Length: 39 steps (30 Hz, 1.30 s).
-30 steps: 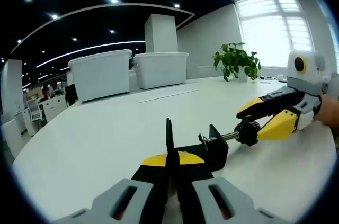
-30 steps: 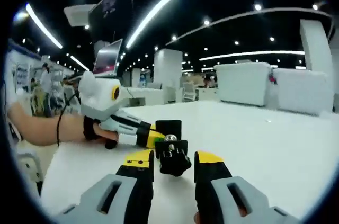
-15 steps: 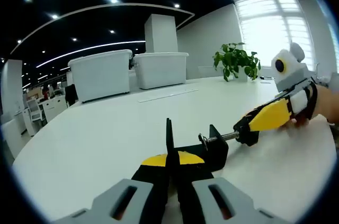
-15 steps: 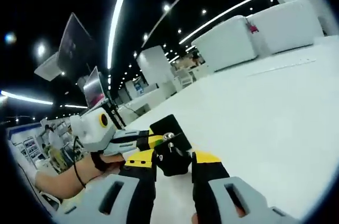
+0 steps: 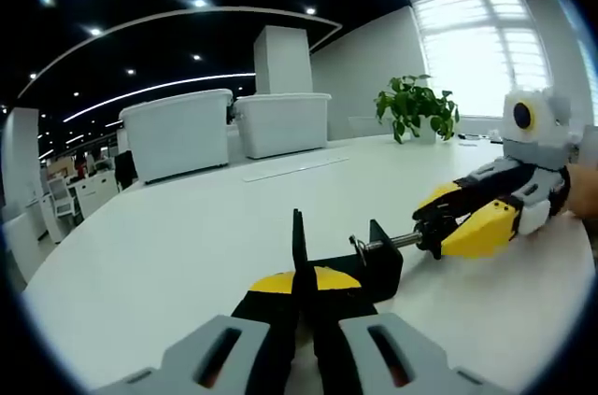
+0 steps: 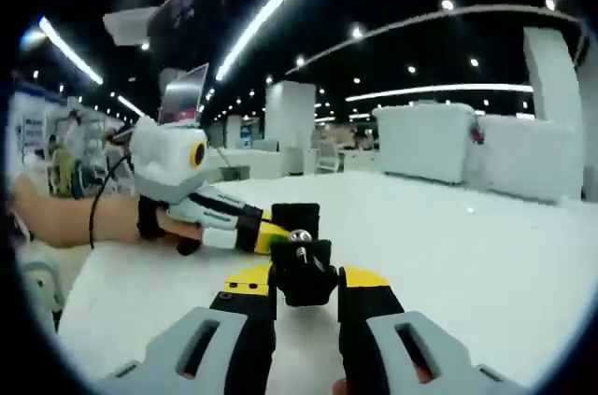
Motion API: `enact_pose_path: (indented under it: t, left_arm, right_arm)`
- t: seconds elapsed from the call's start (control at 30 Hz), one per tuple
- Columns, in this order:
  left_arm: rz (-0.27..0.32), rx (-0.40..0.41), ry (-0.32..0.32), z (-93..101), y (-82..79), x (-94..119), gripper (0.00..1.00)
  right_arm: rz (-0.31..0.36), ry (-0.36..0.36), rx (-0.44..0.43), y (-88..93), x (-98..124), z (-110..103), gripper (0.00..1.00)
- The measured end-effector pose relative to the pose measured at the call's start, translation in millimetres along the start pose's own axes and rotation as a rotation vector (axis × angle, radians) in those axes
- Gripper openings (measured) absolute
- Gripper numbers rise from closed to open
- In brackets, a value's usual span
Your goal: Clamp the fixed fixture on the desktop, loosen the retaining clip, secure it to the edge of the desk, and tighten the retaining clip.
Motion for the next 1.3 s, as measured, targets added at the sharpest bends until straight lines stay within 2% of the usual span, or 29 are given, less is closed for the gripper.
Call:
enact_pose_path:
  t: [0.03,0.1,0.13,0.3,0.4,0.5,0.57,0.63,0.67,0.7,0.77,0.87,1.0,1.07,1.13,1.23,1.3]
  left_arm:
    - [0.003,-0.009,0.0,-0.4,-0.1,0.0,0.06]
    - [0.004,-0.014,-0.003,0.1,-0.9,1.3,0.07]
    - [0.005,-0.015,-0.006,1.3,-1.6,3.2,0.07]
    - [0.002,-0.012,-0.022,-1.0,-0.9,2.9,0.07]
    - [0.002,-0.01,-0.023,-0.7,-0.7,2.9,0.07]
    - [0.0,-0.004,-0.024,-0.2,-1.0,2.4,0.07]
    - [0.0,-0.003,-0.024,-0.5,-0.6,1.7,0.07]
    - [-0.001,-0.002,-0.024,-0.8,-1.0,0.7,0.07]
    - [0.0,-0.001,-0.023,-0.7,-0.9,0.4,0.07]
    - [0.0,-0.002,-0.023,-0.8,-1.0,0.1,0.07]
    - [0.0,-0.001,-0.023,-1.0,-1.5,-0.6,0.07]
    - [0.0,0.0,-0.021,-1.2,-0.7,-0.6,0.07]
    - [-0.001,0.001,-0.02,-2.9,-0.1,-1.9,0.07]
    - [0.0,-0.001,-0.019,-1.9,-0.5,-0.9,0.07]
    - [0.001,-0.001,-0.019,-1.3,-0.8,-0.3,0.07]
    - [0.0,0.001,-0.019,-1.0,-0.8,0.1,0.07]
    - [0.0,0.006,-0.012,-0.4,-0.3,-0.4,0.07]
  right_arm:
    - [-0.006,-0.005,0.057,4.8,-6.5,16.1,0.24]
    - [-0.011,-0.016,0.133,8.1,-10.8,23.4,0.23]
    - [-0.013,-0.02,0.16,7.7,-10.5,20.6,0.23]
    - [-0.013,-0.029,0.18,5.8,-9.2,11.7,0.23]
    - [-0.013,-0.029,0.157,7.1,-11.5,17.1,0.23]
    - [-0.018,-0.022,0.054,8.1,-11.9,18.8,0.23]
    - [-0.029,-0.021,-0.057,11.5,-14.9,30.1,0.24]
    - [-0.07,-0.026,-0.191,15.3,-12.9,30.9,0.25]
    - [-0.083,-0.02,-0.238,16.8,-12.9,33.6,0.28]
    - [-0.083,0.01,-0.34,15.5,-11.1,37.6,0.35]
    - [-0.044,0.032,-0.496,8.2,-7.7,38.6,0.41]
    - [0.02,0.055,-0.724,-1.2,-4.2,48.3,0.36]
    - [-0.017,0.071,-0.733,4.3,-1.1,46.2,0.29]
    - [-0.053,0.015,-0.692,6.2,-2.6,35.5,0.3]
    - [-0.098,0.013,-0.628,12.6,-3.3,30.8,0.29]
    - [-0.083,0.013,-0.643,10.4,-4.2,29.1,0.25]
    - [-0.078,0.037,-0.67,11.5,-1.7,29.8,0.22]
Point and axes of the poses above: the point that each gripper's makers call its tool centre point, and the gripper's own axes: x roughly backward along the fingers, z roughly to its right, y roughly out of its underside, the point moved 4 cm from there along x, roughly backward along the fingers, and after that the axes turned 15 degrees about z, right-handed, at the moved point
